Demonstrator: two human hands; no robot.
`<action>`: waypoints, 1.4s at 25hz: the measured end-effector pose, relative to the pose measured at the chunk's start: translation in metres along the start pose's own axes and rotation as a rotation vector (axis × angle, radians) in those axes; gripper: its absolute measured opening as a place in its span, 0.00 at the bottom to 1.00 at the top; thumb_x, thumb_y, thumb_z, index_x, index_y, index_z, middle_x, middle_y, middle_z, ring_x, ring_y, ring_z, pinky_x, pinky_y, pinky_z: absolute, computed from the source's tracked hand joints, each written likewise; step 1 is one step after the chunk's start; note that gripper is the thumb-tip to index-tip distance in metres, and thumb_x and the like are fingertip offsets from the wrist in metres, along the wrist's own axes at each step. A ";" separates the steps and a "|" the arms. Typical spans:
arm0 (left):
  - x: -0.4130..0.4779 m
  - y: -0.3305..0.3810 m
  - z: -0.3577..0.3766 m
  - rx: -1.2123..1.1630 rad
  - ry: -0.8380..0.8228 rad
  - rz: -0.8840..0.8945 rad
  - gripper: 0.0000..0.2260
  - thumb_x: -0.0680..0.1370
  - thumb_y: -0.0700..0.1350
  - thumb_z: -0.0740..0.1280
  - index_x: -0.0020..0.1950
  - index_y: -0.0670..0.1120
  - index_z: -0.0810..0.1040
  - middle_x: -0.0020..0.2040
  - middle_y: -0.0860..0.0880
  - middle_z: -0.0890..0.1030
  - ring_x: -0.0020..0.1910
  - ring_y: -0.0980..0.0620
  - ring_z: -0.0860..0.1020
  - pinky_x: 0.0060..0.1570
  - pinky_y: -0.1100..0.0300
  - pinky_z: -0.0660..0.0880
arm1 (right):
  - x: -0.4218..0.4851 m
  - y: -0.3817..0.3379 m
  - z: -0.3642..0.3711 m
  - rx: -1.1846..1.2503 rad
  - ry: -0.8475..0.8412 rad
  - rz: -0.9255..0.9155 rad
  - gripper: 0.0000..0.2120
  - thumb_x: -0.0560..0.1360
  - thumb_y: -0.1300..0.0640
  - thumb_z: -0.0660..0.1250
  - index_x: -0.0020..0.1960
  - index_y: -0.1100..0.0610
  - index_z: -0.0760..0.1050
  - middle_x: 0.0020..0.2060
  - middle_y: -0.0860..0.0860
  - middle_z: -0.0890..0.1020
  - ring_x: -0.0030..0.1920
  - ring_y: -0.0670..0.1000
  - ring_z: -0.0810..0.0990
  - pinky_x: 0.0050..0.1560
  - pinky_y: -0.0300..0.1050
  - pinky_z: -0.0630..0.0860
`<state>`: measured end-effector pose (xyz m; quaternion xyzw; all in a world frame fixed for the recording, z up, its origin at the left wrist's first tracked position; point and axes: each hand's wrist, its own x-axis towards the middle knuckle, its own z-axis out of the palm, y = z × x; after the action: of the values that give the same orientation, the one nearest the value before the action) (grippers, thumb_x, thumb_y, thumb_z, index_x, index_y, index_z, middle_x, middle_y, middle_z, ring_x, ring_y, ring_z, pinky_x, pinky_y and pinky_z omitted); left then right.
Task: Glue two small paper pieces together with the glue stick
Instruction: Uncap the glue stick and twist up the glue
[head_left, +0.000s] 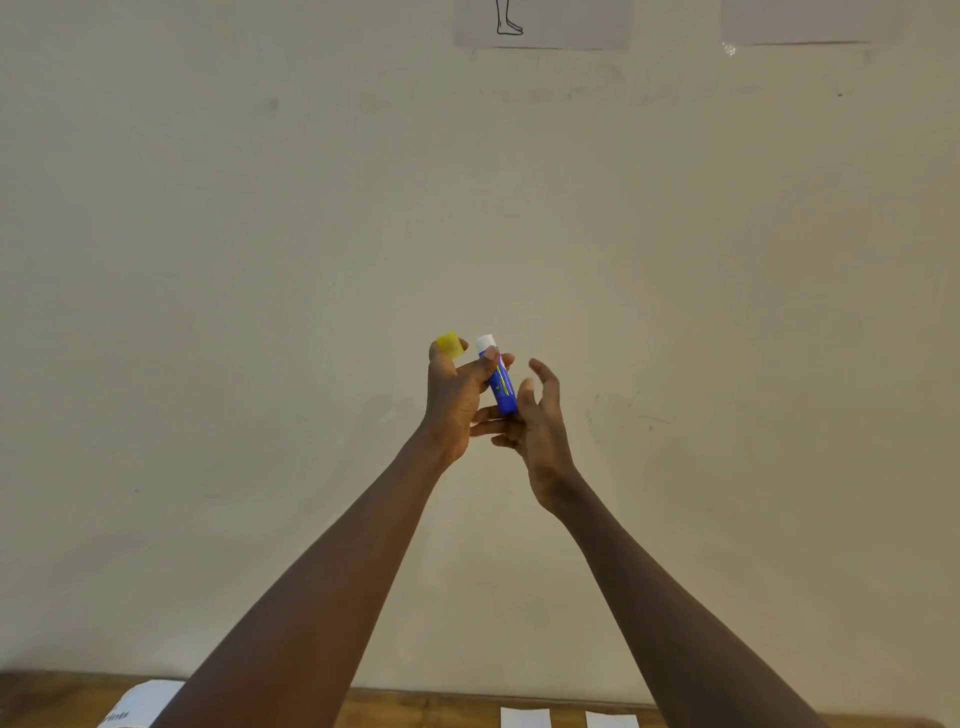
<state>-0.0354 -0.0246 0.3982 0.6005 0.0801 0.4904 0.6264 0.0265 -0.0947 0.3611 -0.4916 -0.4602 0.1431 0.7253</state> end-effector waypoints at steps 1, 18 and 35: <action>0.001 -0.002 0.000 0.001 0.011 0.014 0.17 0.77 0.41 0.62 0.61 0.41 0.59 0.51 0.42 0.78 0.50 0.46 0.78 0.44 0.56 0.78 | 0.000 -0.001 -0.001 -0.053 0.028 -0.030 0.18 0.77 0.52 0.58 0.63 0.48 0.56 0.36 0.51 0.80 0.32 0.46 0.81 0.36 0.36 0.75; 0.003 -0.012 0.003 0.071 -0.023 0.075 0.11 0.77 0.41 0.61 0.53 0.44 0.60 0.58 0.35 0.77 0.49 0.46 0.78 0.54 0.57 0.73 | -0.001 0.008 -0.012 -0.096 0.111 -0.103 0.17 0.73 0.65 0.64 0.54 0.52 0.59 0.30 0.52 0.80 0.28 0.46 0.81 0.35 0.31 0.76; 0.004 -0.018 0.005 0.108 0.012 0.072 0.10 0.77 0.40 0.61 0.52 0.44 0.60 0.59 0.36 0.76 0.50 0.46 0.78 0.51 0.59 0.75 | 0.000 0.017 -0.013 -0.364 0.113 -0.172 0.27 0.72 0.55 0.68 0.63 0.52 0.56 0.36 0.48 0.78 0.33 0.47 0.79 0.35 0.32 0.74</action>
<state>-0.0208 -0.0215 0.3864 0.6331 0.0886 0.5113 0.5744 0.0414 -0.0947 0.3459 -0.5807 -0.4775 -0.0327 0.6586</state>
